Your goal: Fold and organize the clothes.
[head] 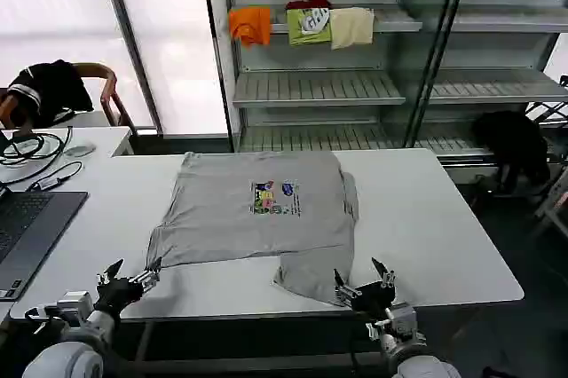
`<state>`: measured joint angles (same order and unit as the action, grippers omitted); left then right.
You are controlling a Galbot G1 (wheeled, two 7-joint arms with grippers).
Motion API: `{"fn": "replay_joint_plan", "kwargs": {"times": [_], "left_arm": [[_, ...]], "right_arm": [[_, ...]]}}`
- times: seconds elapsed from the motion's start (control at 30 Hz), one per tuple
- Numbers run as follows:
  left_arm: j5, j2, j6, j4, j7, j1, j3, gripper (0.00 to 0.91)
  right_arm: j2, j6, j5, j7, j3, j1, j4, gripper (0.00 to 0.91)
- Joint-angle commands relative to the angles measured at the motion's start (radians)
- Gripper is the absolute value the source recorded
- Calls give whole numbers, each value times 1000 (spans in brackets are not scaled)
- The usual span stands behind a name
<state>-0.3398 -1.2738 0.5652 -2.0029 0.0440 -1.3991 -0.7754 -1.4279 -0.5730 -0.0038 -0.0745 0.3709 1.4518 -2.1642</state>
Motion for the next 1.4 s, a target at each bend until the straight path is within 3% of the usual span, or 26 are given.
{"fn": "replay_joint_plan", "kwargs": {"times": [0.03,0.07,0.1,0.13,0.67,1.07,1.17,1.23,1.4], "left_arm": [[42,2,-2,49,2,22,14,413],[42,2,-2,52,1,27,16,262],[43,2,-3,62,1,33,19,202],[43,1,-4,71,3,39,22,20],[63,-4,-43,67,37,27,60,0],[0,1,-40,44,52,21,48,0],[-101,0,-42,6,50,27,31,0],[-159,-2,-39,-15,45,54,19,0],[-242,10,-10,-5,17,168,14,0]], "right_arm": [[1,-4,25,-4,-3,3,7,272],[-1,-4,26,-8,-5,2,12,71],[-4,-4,27,-8,-7,2,20,0],[-6,-4,31,-7,-9,1,25,0],[-14,13,79,-10,-12,19,38,0],[-12,107,147,11,-6,16,24,0],[-18,209,184,25,-1,3,28,0],[-26,231,200,37,1,-19,31,0],[-59,227,200,68,11,-158,83,0]]}}
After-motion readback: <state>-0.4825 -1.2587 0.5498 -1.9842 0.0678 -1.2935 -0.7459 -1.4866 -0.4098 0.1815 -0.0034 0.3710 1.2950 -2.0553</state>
